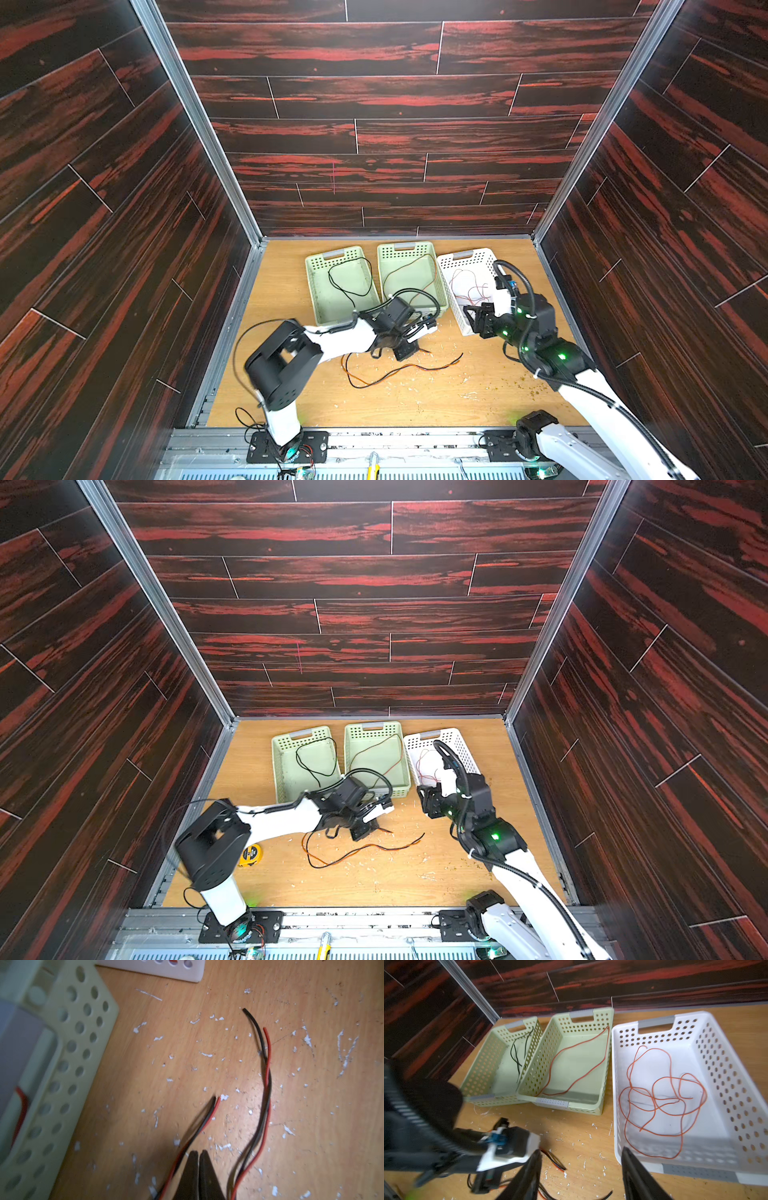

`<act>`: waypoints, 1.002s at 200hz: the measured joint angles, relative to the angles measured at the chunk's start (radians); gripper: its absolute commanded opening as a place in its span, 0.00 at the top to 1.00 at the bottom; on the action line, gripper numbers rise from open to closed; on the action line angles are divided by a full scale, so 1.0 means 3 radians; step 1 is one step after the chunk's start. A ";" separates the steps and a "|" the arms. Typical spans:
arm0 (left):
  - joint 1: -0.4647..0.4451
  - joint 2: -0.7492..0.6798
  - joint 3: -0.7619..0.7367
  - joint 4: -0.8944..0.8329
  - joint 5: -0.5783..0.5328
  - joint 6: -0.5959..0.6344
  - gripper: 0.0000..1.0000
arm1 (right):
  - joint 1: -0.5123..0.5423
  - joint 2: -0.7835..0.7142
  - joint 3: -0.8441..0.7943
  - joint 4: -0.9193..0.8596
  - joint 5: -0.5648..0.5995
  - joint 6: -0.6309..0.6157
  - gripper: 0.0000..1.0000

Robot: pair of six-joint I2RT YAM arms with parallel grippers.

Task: Untangle the cables
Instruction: 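Reach the left gripper to the red-black wire on the table and grasp its end, then lift the wire end with the left gripper while the right gripper approaches it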

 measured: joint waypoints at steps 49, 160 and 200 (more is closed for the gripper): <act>-0.0009 0.0254 0.0231 -0.0135 0.0020 0.0155 0.93 | -0.0004 -0.0108 -0.0031 -0.0095 0.0048 0.0001 0.40; -0.0011 0.0497 0.0373 -0.0098 0.0089 0.0090 0.81 | -0.0004 -0.0106 -0.0053 -0.0145 0.0027 0.0000 0.41; -0.0022 0.0518 0.0371 -0.0080 0.0094 0.0070 0.71 | -0.0004 -0.0121 -0.0130 -0.0150 0.0028 0.0000 0.41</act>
